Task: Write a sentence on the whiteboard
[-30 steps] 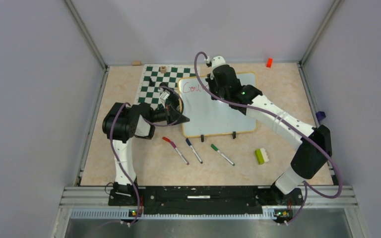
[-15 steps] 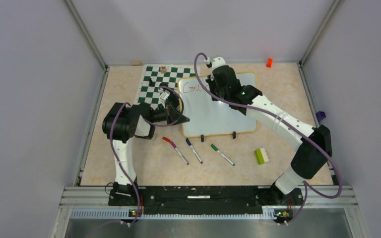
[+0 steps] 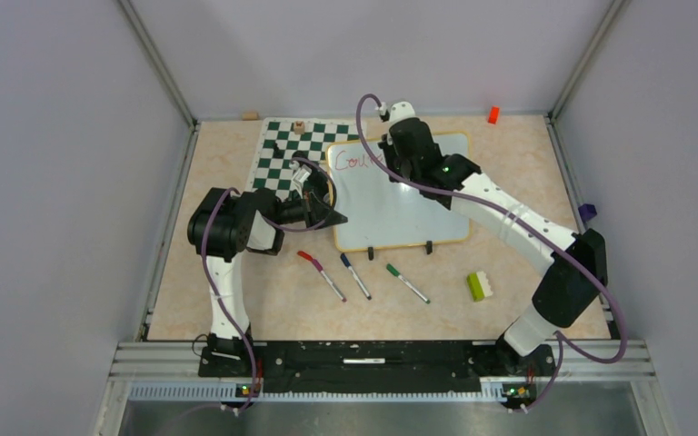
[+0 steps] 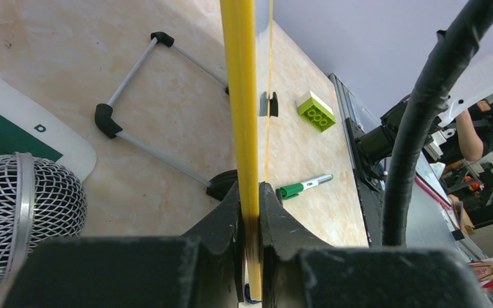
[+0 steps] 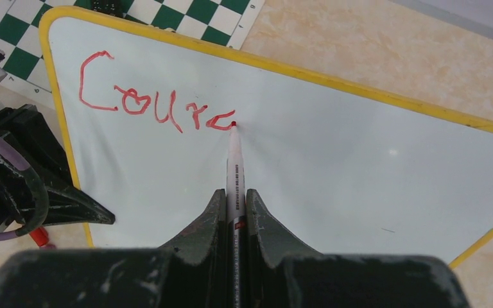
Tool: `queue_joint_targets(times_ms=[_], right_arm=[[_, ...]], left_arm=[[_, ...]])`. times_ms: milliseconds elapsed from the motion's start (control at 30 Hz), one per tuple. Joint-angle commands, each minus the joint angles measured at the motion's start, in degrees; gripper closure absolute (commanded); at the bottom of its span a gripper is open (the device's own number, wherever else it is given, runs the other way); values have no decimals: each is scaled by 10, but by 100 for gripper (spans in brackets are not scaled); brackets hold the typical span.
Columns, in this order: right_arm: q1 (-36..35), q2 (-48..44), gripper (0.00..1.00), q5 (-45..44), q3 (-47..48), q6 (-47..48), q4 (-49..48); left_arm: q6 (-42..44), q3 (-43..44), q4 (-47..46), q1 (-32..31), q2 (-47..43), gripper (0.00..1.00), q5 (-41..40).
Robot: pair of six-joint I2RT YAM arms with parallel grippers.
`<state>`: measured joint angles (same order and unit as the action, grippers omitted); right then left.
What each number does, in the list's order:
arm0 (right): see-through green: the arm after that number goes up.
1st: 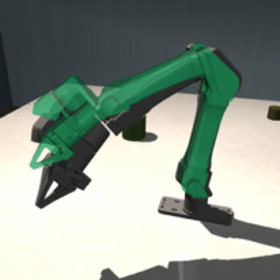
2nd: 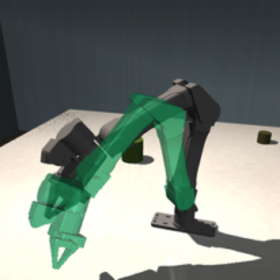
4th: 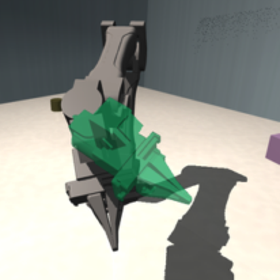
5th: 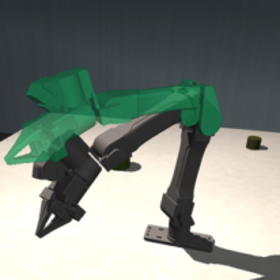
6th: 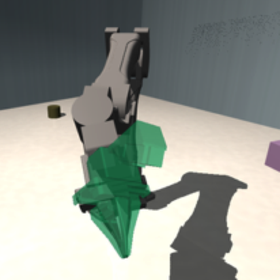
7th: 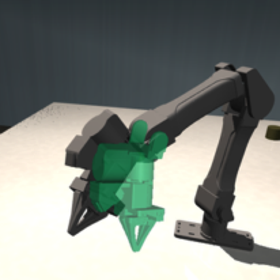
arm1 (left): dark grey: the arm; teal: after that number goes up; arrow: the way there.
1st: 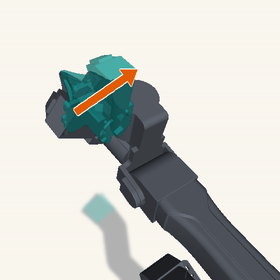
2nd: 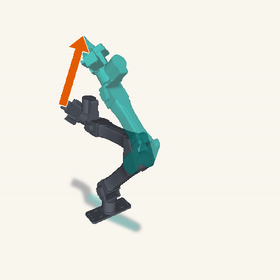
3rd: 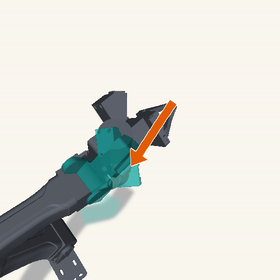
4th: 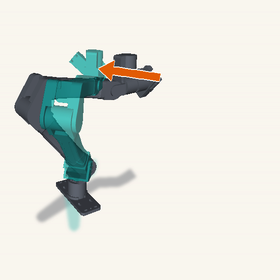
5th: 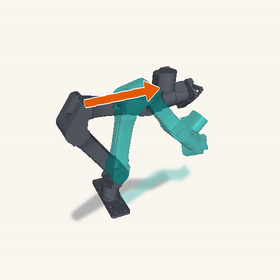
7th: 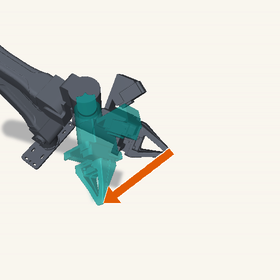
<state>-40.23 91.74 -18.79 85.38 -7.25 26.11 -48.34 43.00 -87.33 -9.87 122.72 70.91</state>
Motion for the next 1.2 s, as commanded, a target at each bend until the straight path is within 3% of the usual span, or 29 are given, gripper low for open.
queue_joint_targets(times_ms=[0, 1000, 1167], right_arm=[[13, 20, 100, -45, 32, 6, -8], [13, -24, 100, -28, -21, -3, 17], [13, -40, 100, 11, -8, 1, 11]], left_arm=[[47, -7, -54, -3, -16, 96, 16], [47, -7, -53, -3, -17, 96, 16], [46, -8, -54, -3, -16, 96, 15]])
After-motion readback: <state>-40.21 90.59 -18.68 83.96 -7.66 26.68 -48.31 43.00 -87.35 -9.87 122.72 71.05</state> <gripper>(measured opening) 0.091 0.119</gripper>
